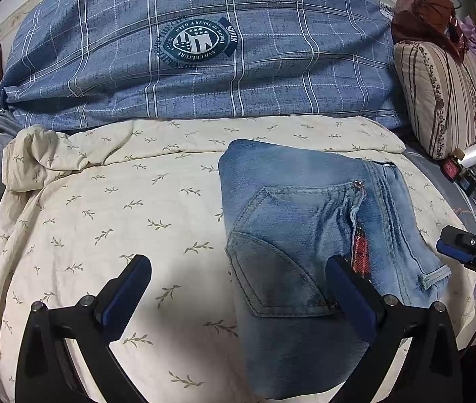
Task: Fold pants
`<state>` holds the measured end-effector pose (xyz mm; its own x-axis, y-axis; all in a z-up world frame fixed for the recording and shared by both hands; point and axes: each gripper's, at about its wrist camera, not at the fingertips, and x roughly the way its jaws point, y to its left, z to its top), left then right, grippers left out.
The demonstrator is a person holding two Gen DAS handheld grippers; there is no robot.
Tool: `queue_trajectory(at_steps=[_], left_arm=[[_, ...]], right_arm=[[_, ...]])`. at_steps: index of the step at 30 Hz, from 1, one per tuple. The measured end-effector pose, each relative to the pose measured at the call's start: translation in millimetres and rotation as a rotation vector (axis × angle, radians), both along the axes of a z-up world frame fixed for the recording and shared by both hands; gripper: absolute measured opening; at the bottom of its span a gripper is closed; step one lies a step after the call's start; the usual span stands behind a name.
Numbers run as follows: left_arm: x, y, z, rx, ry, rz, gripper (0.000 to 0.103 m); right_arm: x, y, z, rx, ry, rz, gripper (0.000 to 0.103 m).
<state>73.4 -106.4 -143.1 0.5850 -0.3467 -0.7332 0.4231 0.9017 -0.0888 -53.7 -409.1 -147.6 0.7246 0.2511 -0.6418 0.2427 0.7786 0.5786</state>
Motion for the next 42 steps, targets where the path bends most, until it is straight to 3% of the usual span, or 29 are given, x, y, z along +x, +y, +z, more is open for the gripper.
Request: queue_trajectory(at_steps=[42], left_arm=[[-7.0,-10.2,2.0,0.02,-0.017,-0.026,0.103]], right_arm=[[1.9,6.7,-0.7,-0.005,0.001,0.026,0.058]])
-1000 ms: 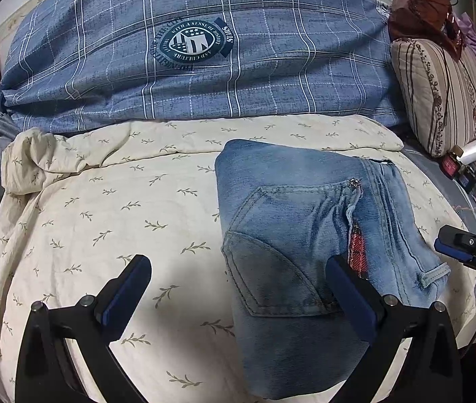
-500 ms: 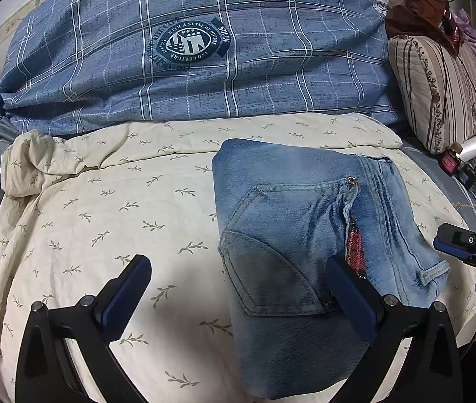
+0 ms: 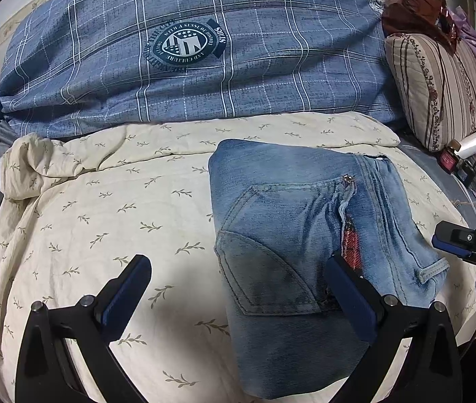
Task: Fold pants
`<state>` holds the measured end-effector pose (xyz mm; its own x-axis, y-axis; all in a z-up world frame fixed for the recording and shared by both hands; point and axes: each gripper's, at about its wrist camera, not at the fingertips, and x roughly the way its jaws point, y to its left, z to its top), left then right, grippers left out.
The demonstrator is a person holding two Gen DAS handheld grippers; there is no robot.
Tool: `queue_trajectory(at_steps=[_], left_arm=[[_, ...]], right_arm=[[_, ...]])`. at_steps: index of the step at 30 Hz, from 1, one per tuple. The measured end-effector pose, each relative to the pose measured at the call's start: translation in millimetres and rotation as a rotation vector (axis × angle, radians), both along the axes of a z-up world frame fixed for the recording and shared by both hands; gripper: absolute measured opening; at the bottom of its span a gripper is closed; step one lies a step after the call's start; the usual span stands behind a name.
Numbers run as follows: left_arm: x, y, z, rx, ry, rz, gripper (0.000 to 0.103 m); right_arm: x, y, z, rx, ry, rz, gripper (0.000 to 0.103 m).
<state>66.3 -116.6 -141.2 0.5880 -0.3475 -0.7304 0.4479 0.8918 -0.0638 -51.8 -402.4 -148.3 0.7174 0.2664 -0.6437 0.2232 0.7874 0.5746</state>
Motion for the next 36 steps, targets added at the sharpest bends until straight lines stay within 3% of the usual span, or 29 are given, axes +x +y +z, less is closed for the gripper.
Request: queue_trajectory(at_steps=[36], left_arm=[[-2.5,-5.9,-2.1,0.006,0.004,-0.029,0.103]], right_arm=[[4.4,5.3,-2.7,-0.006,0.011,0.014,0.059]])
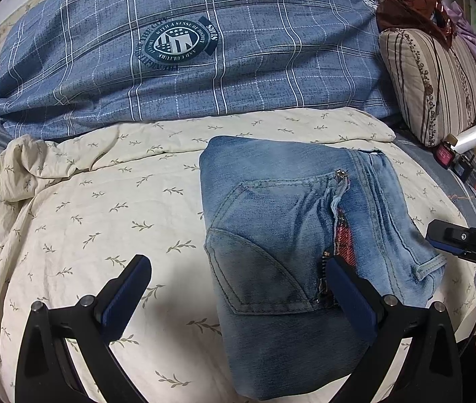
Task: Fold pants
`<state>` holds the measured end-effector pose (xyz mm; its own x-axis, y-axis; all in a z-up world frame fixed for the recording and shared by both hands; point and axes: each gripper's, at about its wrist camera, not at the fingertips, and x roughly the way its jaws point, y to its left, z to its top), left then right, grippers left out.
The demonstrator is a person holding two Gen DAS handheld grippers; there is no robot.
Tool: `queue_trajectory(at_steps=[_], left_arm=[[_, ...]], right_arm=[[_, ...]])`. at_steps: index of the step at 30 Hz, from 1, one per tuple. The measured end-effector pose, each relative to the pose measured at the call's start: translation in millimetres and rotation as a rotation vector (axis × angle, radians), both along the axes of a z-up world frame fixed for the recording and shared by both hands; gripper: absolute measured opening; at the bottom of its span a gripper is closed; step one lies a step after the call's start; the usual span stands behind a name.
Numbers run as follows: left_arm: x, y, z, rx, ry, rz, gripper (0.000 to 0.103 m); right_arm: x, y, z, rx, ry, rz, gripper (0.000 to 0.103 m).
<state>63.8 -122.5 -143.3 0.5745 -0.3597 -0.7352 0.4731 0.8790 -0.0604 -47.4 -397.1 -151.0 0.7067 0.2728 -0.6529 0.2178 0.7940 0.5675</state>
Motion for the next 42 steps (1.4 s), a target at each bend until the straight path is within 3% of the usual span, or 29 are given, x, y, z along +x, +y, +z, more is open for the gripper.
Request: queue_trajectory(at_steps=[29,37,42], left_arm=[[-0.9,-8.2,2.6,-0.008,0.006,-0.008,0.103],[0.7,-15.1,0.5,-0.071,0.052,-0.042,0.103],[10.3,-16.5,-6.1,-0.118,0.124,-0.041,0.103]], right_arm=[[-2.8,-2.0,1.3,0.005,-0.003,-0.007,0.059],[-2.6,-10.2,-2.2,0.049,-0.007,-0.017,0.059],[5.7,-14.0,-6.3,0.063,0.01,-0.022,0.06]])
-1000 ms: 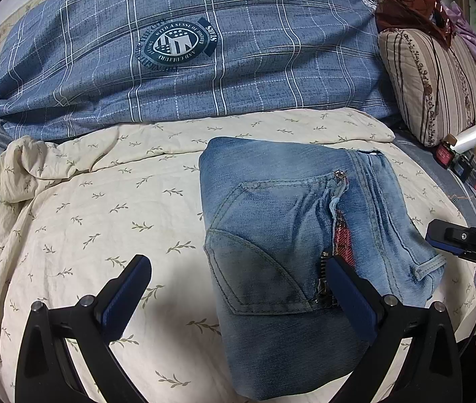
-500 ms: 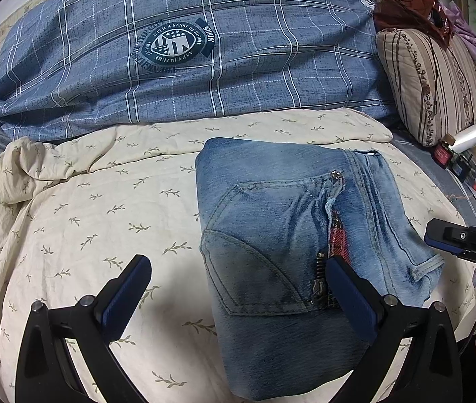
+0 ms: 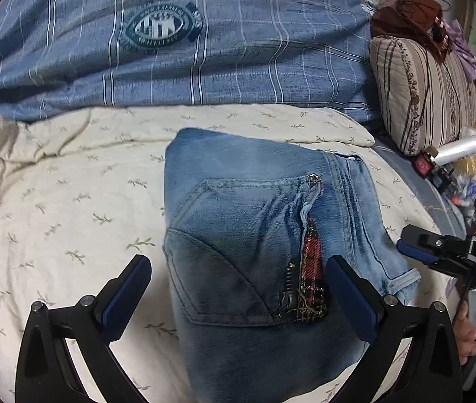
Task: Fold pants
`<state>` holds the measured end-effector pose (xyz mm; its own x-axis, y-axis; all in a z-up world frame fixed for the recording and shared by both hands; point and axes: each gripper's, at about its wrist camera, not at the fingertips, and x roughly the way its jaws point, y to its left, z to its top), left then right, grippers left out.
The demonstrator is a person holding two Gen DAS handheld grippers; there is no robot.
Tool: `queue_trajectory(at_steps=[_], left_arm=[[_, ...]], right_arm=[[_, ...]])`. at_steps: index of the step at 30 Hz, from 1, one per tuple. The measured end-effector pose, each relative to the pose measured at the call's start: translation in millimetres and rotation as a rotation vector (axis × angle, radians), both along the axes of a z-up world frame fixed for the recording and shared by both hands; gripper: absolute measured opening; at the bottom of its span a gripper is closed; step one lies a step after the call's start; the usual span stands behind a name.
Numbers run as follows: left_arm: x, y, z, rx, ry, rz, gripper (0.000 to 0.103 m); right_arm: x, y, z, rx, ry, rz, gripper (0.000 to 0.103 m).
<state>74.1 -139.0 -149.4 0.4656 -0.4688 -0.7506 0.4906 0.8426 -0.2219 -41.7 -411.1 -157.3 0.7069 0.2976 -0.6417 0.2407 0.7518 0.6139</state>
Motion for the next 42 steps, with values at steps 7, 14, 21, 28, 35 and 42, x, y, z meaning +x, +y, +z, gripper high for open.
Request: queue_trajectory(at_steps=[7,14,21,28,35,42], left_arm=[[15.6,5.9,-8.2,-0.061,0.101,-0.006,0.103],[27.7,9.8,-20.1,-0.137,0.226,-0.021,0.103],[38.6,18.8,-38.7,-0.25,0.376,-0.026,0.103],[34.9,11.7,-37.5,-0.238,0.355,-0.041,0.103],[28.2,4.7,-33.0,-0.206,0.304,-0.038,0.102],[19.1,1.1,-24.2,-0.153,0.224,-0.038,0.095]], right_arm=[[15.4,-5.9,-11.2,0.018,0.054,-0.001,0.061],[25.5,-2.7,-29.4,0.127,0.096,0.056,0.066],[31.2,-8.4,-35.9,0.235,0.082,0.061,0.072],[37.1,10.8,-25.8,0.119,0.071,0.121,0.062],[38.4,12.5,-29.6,0.077,0.085,0.1,0.057],[38.1,21.1,-23.5,-0.002,0.067,0.103,0.052]])
